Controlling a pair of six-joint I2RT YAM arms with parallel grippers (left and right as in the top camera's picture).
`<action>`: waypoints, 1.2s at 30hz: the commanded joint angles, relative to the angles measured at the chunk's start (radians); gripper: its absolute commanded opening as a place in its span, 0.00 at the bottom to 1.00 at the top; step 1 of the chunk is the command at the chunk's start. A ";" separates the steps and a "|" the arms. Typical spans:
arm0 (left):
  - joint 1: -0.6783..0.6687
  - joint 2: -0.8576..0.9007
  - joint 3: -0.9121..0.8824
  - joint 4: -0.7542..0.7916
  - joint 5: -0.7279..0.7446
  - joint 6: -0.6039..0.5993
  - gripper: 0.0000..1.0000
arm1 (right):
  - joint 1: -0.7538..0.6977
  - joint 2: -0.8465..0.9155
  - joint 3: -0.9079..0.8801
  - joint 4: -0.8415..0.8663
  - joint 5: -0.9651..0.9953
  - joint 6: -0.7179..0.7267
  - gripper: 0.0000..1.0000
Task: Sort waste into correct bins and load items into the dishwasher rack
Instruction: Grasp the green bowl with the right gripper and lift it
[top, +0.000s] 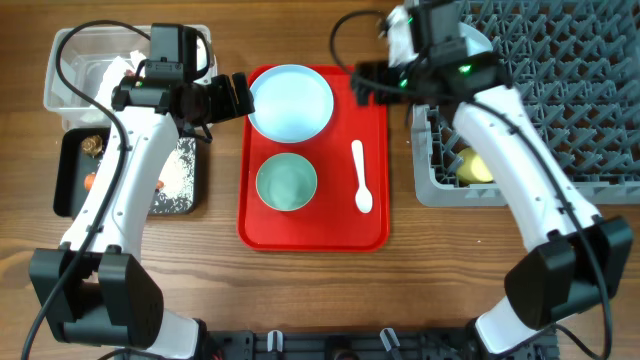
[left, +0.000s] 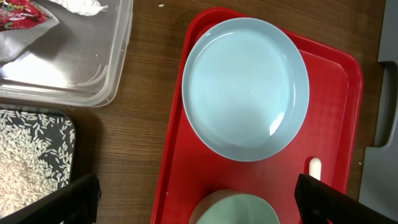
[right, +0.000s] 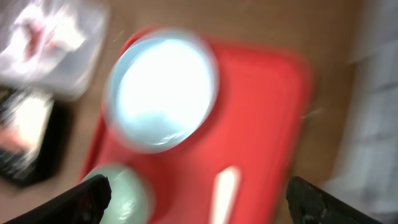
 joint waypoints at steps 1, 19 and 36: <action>-0.003 -0.006 0.007 0.002 -0.010 -0.009 1.00 | 0.082 0.024 -0.094 -0.014 -0.165 0.055 0.90; -0.003 -0.006 0.007 0.002 -0.010 -0.009 1.00 | 0.257 0.166 -0.277 0.105 0.124 -0.045 0.79; -0.003 -0.006 0.007 0.002 -0.010 -0.009 1.00 | 0.233 0.201 -0.277 0.140 0.193 -0.056 0.37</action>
